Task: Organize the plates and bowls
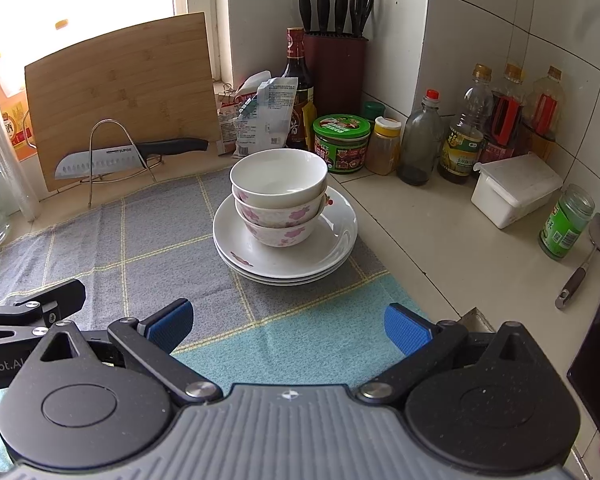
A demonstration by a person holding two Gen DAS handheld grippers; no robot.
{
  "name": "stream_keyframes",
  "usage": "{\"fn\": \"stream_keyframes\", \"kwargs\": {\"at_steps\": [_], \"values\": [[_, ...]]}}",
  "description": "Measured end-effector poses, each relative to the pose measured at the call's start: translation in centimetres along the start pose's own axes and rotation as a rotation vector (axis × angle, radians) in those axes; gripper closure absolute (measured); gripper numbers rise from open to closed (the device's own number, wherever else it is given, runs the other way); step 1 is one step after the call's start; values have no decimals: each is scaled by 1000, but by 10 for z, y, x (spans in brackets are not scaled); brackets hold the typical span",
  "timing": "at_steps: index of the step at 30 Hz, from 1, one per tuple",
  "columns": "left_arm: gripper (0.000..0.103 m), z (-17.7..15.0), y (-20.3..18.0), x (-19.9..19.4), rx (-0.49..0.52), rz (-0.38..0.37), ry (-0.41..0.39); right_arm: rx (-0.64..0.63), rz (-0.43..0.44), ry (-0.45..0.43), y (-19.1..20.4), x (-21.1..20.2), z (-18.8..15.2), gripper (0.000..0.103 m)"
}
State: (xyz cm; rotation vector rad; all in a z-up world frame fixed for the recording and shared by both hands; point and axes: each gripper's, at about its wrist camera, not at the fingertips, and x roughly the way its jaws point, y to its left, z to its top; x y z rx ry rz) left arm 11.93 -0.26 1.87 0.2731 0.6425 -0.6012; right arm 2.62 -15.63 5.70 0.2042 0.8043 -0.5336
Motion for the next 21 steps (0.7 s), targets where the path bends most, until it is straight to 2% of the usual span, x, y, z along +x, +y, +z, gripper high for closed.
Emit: {"fn": "stream_keyframes", "kwargs": {"at_steps": [21], "values": [[1,2,-3,0,8,-5,4,1,-14,-6,1,-1,1,0]]}}
